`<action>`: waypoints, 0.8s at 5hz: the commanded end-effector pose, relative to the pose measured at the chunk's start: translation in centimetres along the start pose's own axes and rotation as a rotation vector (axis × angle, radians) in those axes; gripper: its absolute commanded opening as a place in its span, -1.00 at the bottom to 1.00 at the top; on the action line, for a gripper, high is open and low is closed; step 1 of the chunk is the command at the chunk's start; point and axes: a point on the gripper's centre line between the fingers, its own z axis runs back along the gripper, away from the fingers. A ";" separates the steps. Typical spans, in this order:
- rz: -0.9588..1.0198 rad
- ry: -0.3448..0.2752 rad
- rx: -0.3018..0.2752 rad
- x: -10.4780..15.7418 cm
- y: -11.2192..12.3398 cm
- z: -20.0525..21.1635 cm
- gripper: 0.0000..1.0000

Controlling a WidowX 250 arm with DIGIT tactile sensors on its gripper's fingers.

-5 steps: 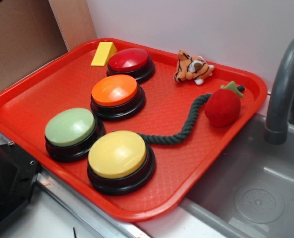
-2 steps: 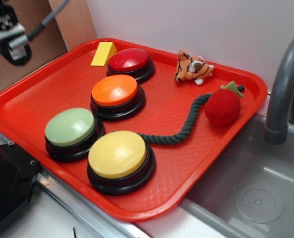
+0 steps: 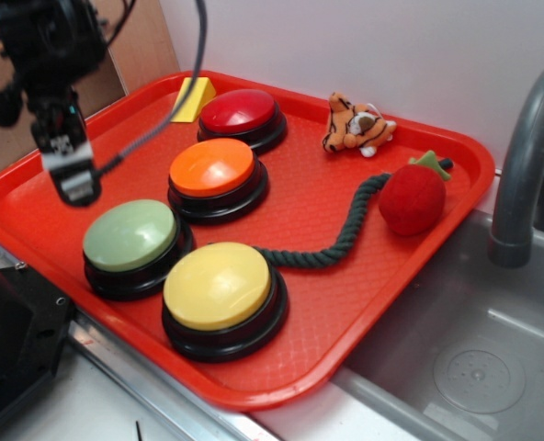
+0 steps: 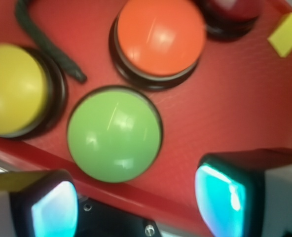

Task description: Push the green button.

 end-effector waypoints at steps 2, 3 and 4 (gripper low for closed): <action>-0.076 -0.025 -0.047 1.9 -0.3 -3.9 1.00; -0.119 -0.011 -0.053 3.0 -1.1 -4.2 1.00; -0.132 0.002 -0.059 3.0 -1.5 -4.6 1.00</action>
